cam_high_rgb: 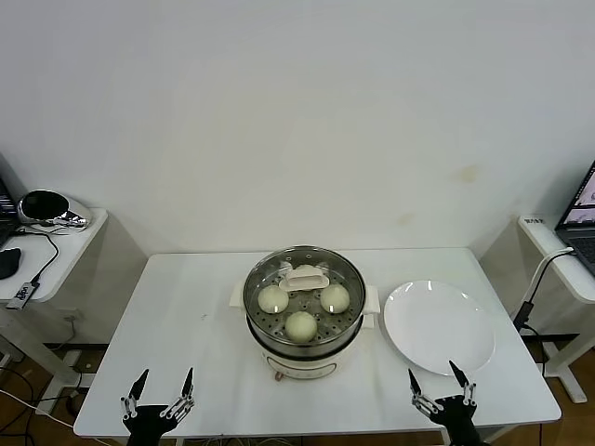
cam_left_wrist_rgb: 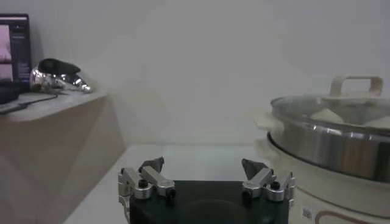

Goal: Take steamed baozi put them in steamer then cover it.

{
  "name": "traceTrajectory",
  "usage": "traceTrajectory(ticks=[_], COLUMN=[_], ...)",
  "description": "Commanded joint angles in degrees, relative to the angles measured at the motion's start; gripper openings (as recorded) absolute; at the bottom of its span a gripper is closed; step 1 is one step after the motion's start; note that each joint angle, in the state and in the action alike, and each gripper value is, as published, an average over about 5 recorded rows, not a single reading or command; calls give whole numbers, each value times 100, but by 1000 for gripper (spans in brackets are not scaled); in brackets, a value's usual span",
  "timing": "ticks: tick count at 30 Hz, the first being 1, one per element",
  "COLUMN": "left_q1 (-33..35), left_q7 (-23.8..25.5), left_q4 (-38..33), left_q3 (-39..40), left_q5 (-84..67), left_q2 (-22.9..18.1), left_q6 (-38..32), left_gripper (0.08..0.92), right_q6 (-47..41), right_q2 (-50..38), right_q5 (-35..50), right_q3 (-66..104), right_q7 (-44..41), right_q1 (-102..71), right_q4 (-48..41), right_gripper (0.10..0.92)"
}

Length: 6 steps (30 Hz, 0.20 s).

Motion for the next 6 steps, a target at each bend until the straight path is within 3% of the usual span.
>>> traceTrajectory(ticks=[1,6], left_q1=[104,108], left_q7=[125,187], left_q4=[94,125], left_q3=[12,82], left_q5=[-136,-175], left_q2=[16,23], left_q6=[-60,-78], left_gripper=[823,823], right_q6=[-46,-35], right_q2=[-5,23], right_q5=[-93,-116], right_q3=[-126,-142], right_q7=[105,121], right_q1=[-138,-153], right_q4=[109,142], right_gripper=[823,823])
